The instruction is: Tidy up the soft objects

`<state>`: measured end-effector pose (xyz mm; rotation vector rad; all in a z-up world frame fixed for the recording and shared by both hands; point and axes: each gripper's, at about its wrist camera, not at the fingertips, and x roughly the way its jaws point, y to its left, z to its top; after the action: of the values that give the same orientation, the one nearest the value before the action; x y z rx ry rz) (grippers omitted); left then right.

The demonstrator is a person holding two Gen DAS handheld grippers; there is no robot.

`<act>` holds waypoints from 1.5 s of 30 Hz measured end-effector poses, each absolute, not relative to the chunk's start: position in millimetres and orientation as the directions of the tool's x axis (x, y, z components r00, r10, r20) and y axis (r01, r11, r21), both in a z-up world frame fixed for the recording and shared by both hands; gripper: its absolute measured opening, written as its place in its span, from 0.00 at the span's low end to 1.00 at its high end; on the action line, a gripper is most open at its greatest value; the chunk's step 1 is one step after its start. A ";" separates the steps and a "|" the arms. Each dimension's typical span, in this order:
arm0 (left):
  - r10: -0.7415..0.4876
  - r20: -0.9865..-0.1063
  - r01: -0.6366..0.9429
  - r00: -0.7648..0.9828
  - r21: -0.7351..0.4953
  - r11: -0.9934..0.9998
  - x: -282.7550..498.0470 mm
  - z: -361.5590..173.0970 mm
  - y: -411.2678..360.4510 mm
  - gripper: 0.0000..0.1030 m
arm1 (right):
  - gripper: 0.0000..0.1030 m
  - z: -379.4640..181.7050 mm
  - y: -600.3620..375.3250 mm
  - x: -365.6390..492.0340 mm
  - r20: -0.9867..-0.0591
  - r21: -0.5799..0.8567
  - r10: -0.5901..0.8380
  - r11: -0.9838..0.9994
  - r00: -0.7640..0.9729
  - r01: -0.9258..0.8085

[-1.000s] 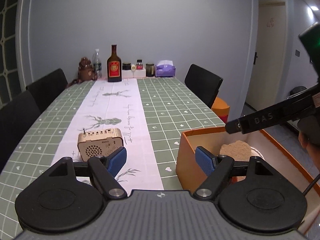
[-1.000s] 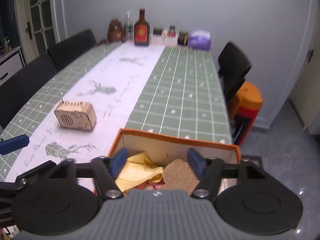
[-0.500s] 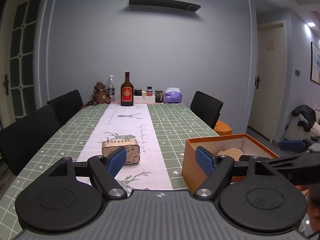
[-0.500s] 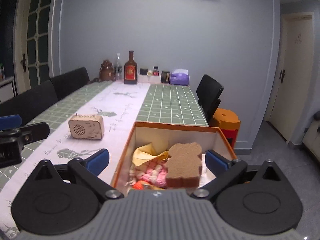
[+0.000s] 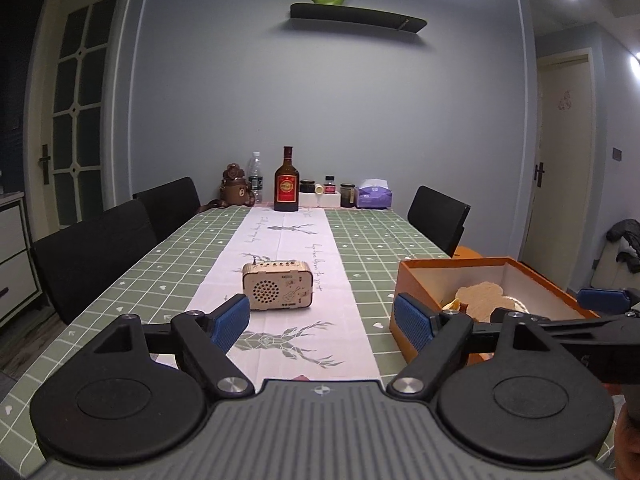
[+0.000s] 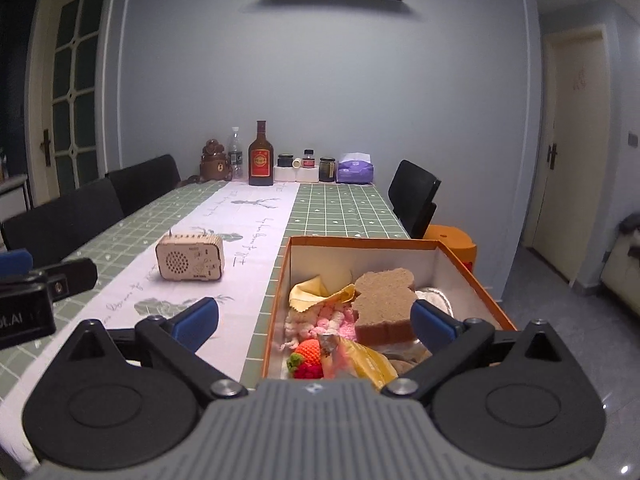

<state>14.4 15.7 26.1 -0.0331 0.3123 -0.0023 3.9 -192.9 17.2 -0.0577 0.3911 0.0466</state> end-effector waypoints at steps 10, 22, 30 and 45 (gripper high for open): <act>0.045 -0.311 -0.050 0.949 -0.007 0.999 16.4 13.6 18.5 0.93 | 0.97 2.6 -161.3 6.1 -0.389 -0.100 0.082 0.986 0.918 -0.130; 0.038 -0.319 -0.040 0.947 0.001 0.999 14.1 3.3 15.6 0.93 | 0.97 -10.6 -161.8 12.0 -0.405 -0.067 0.101 0.988 0.909 -0.140; 0.052 -0.312 -0.046 0.949 0.027 0.999 15.0 0.8 11.2 0.93 | 0.97 -15.4 -163.3 14.8 -0.410 -0.064 0.097 0.989 0.907 -0.135; 0.035 -0.318 -0.047 0.947 -0.030 0.998 15.2 0.9 18.1 0.93 | 0.97 -17.8 -168.3 20.3 -0.440 0.046 0.177 0.984 0.880 -0.175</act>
<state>15.2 18.1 0.9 -0.0373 0.3229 0.0419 20.3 -168.3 -17.8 0.0047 0.4590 0.1832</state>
